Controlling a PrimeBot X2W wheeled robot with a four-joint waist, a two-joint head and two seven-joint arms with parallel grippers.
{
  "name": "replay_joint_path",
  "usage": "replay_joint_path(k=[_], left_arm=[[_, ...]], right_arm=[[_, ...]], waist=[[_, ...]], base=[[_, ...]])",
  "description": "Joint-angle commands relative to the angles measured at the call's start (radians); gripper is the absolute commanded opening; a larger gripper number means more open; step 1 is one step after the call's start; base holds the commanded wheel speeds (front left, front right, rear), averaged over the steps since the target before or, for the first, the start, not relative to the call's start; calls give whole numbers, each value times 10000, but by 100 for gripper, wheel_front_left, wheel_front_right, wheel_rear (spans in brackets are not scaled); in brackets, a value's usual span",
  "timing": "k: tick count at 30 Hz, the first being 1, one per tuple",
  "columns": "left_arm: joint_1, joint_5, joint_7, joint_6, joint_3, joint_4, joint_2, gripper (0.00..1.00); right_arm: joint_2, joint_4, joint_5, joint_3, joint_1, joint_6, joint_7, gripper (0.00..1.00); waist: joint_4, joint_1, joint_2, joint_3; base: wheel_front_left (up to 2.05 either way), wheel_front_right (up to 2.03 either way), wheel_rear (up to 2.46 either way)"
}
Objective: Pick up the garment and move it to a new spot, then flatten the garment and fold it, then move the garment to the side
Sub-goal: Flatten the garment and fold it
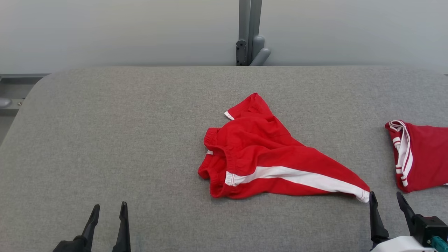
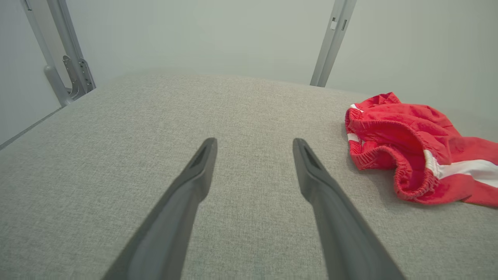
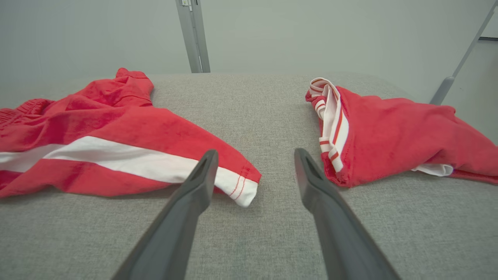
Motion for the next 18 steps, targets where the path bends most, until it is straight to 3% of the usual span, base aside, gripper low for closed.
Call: replay_joint_path(k=[1, 11, 18], left_arm=[[66, 133, -27, -85, 98, 14, -32, 100], [-298, 285, -27, -362, 137, 283, -281, 100], [-1138, -315, 165, -407, -1422, 925, -109, 100]], right_arm=[[-33, 14, 69, 10, 33, -8, 2, 100], [-33, 140, 480, 120, -197, -8, 2, 100], [-30, 1271, 844, 618, -807, -8, 40, 100]], waist=[[-32, 0, 0, 11], [-165, 0, 0, 246], [-328, 0, 0, 593]], base=[[0, 0, 0], [0, 0, 0], [0, 0, 0]])
